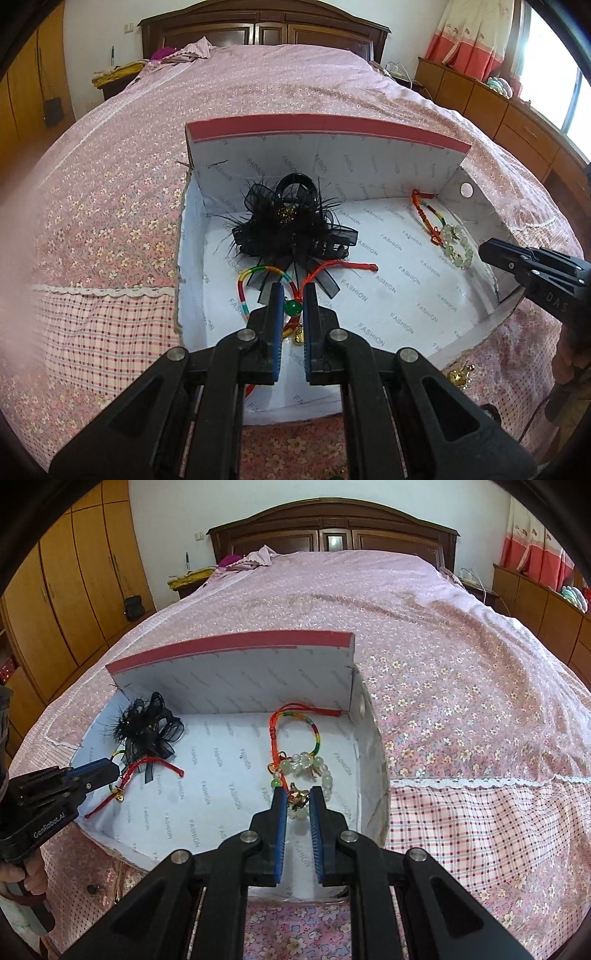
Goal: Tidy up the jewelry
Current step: 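Carry the green earrings and gold earring with both tools into the pink shoebox, then open the left tool on the green earrings while the right releases the gold earring, then withdraw both tools from the box toward the remaining jewelry, then lower the left tool over the pink crystal pendant while the right approaches the black hair tie, then grasp the pink crystal pendant with the left tool while the right grasps the black hair tie, then carry the pendant and hair tie with both tools into the pink shoebox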
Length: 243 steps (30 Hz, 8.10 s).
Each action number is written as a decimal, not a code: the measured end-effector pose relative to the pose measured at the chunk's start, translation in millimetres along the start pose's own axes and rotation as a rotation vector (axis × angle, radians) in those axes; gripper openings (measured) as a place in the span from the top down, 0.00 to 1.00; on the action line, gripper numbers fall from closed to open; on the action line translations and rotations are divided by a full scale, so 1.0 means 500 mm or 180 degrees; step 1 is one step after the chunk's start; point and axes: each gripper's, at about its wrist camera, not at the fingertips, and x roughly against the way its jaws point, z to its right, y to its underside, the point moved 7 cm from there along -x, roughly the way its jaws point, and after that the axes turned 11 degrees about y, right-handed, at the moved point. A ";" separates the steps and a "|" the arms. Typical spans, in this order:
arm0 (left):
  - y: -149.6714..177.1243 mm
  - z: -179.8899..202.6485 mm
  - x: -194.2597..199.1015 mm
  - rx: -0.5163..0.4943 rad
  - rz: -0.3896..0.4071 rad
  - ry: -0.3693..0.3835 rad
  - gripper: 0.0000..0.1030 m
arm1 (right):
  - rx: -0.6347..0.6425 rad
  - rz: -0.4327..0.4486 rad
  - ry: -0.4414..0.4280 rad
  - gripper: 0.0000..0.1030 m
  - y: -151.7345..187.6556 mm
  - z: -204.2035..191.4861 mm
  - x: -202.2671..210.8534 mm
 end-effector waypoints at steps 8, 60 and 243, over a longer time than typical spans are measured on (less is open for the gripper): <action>-0.004 0.008 -0.006 -0.0008 -0.0018 -0.0033 0.94 | -0.0048 -0.0031 -0.0014 0.86 0.000 0.003 0.002; 0.112 0.105 0.133 -0.0075 0.0050 0.0127 0.69 | -0.0220 0.0167 -0.0246 0.66 0.132 0.001 0.195; -0.010 0.025 -0.045 0.0255 -0.0040 0.0022 0.95 | -0.0005 0.0008 -0.0321 0.94 -0.029 -0.068 -0.026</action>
